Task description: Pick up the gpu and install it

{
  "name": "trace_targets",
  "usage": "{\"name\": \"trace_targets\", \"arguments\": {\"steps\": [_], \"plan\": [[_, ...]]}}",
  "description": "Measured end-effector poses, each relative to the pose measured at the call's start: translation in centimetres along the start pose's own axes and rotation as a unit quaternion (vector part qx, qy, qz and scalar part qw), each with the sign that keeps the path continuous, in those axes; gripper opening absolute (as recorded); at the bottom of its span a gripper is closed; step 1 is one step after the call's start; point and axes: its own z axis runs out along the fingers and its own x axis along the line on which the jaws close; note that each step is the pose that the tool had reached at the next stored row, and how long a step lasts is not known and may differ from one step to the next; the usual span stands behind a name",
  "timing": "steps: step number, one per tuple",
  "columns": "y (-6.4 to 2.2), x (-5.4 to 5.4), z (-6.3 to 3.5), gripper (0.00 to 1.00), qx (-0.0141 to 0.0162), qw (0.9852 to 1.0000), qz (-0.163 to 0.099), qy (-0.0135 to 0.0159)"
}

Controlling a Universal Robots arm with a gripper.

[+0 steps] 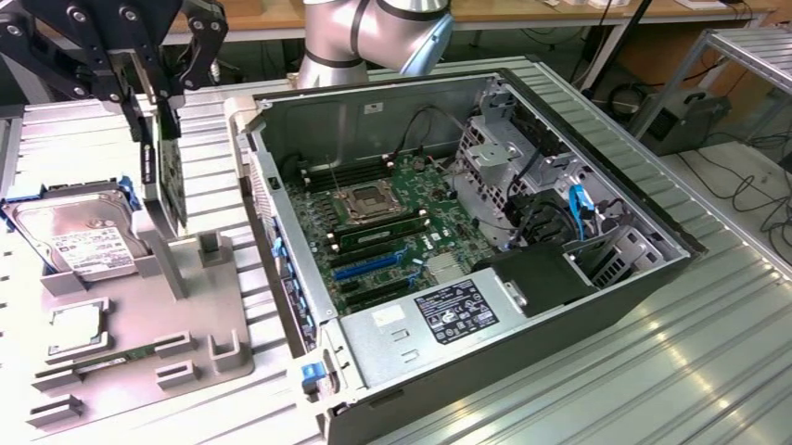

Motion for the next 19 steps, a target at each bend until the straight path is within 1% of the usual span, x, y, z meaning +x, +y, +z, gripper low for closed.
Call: {"name": "trace_targets", "arguments": {"steps": [19], "plan": [[0.12, 0.0, -1.77, 0.27, 0.0, 1.0, 0.0, 0.0]]}}
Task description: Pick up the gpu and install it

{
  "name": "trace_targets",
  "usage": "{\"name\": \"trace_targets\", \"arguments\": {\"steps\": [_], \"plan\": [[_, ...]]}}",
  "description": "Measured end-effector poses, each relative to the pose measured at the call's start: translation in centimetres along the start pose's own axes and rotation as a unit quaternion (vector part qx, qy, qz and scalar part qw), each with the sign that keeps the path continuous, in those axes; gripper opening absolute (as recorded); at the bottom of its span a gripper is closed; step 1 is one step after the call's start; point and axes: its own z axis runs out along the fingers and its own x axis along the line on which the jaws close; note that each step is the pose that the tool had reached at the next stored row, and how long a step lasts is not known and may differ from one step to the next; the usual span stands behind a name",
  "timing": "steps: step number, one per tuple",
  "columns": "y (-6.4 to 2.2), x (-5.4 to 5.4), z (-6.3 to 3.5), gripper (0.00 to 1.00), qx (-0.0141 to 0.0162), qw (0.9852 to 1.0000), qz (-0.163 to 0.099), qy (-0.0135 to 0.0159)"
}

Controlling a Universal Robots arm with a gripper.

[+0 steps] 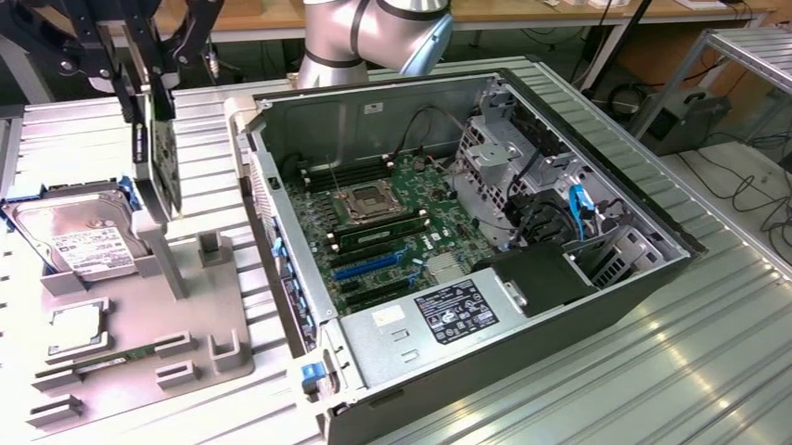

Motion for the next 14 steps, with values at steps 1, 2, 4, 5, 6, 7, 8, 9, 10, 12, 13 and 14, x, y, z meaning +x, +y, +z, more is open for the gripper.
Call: {"name": "trace_targets", "arguments": {"steps": [1, 2, 4, 5, 6, 7, 8, 9, 10, 12, 13, 14], "plan": [[0.01, 0.0, -0.18, 0.27, 0.0, 1.0, 0.0, 0.0], [0.02, 0.0, -0.32, 0.27, 0.0, 1.0, 0.0, 0.0], [0.03, 0.0, -0.48, 0.27, 0.0, 1.0, 0.0, 0.0], [0.04, 0.0, -0.58, 0.27, 0.0, 1.0, 0.0, 0.0], [0.04, 0.0, -0.67, 0.27, 0.0001, 1.0, 0.0, 0.0], [0.05, 0.0, -0.76, 0.27, 0.0, 1.0, 0.0, 0.0], [0.06, 0.0, -0.85, 0.27, 0.0, 1.0, 0.0, 0.0], [0.07, 0.0, -1.03, 0.27, 0.0, 1.0, 0.0, 0.0], [0.07, 0.0, -1.13, 0.27, 0.0, 1.0, 0.0, 0.0], [0.08, 0.0, -1.3, 0.27, 0.0, 1.0, 0.0, 0.0], [0.09, 0.0, -1.41, 0.27, 0.0, 1.0, 0.0, 0.0], [0.1, 0.0, -1.51, 0.27, 0.0, 1.0, 0.0, 0.0]]}}
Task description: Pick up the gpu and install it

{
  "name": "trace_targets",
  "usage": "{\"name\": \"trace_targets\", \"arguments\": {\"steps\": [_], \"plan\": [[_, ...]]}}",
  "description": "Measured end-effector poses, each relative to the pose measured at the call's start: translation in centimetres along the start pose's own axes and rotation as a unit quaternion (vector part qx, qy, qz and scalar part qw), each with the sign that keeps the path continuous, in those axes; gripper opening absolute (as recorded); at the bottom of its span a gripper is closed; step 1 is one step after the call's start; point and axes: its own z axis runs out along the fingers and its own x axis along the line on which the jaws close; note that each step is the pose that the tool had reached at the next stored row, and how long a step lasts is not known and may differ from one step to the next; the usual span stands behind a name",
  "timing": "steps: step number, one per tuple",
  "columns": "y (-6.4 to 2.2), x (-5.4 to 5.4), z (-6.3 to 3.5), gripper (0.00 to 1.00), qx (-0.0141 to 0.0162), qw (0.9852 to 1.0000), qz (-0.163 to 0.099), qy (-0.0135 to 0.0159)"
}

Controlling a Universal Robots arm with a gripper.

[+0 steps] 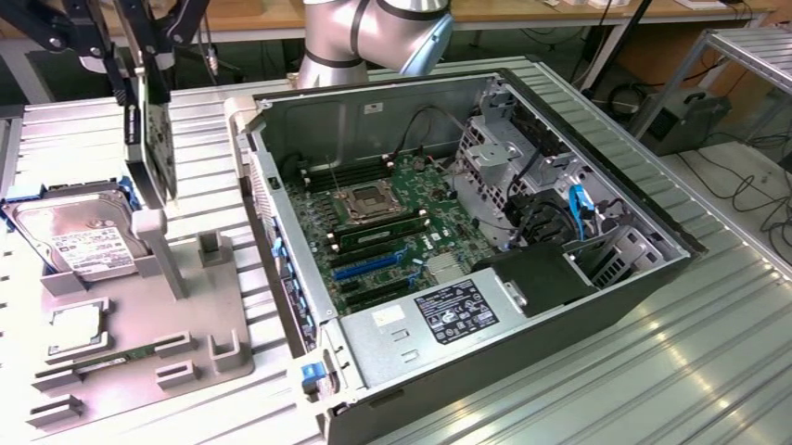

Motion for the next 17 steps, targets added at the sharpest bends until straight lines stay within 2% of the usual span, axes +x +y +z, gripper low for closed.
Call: {"name": "trace_targets", "arguments": {"steps": [17], "plan": [[0.1, 0.0, -1.65, 0.27, 0.0, 1.0, 0.0, 0.0]]}}
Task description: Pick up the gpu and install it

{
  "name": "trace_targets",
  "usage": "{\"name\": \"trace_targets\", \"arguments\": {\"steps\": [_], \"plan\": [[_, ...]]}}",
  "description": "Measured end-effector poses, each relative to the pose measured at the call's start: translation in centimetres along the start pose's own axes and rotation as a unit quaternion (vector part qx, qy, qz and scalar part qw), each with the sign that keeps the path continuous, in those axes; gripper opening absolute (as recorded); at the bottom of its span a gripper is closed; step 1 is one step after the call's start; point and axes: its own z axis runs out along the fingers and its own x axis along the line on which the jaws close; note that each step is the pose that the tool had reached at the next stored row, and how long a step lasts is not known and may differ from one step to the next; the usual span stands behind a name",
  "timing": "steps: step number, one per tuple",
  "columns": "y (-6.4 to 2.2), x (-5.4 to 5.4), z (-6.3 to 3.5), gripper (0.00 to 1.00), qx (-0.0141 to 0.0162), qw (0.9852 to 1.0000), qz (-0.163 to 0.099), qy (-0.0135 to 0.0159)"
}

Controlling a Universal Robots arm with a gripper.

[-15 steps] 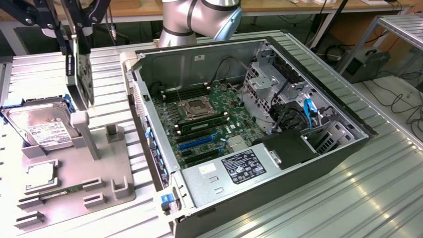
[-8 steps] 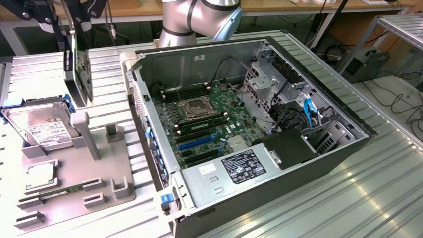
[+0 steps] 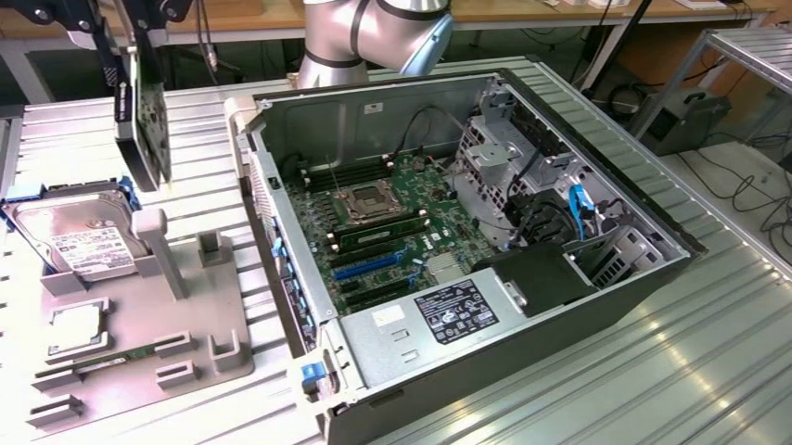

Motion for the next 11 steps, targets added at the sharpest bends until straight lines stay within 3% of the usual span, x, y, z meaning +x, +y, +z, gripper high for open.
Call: {"name": "trace_targets", "arguments": {"steps": [11], "plan": [[0.06, 0.0, -1.13, 0.27, 0.0, 1.0, 0.0, 0.0]]}}
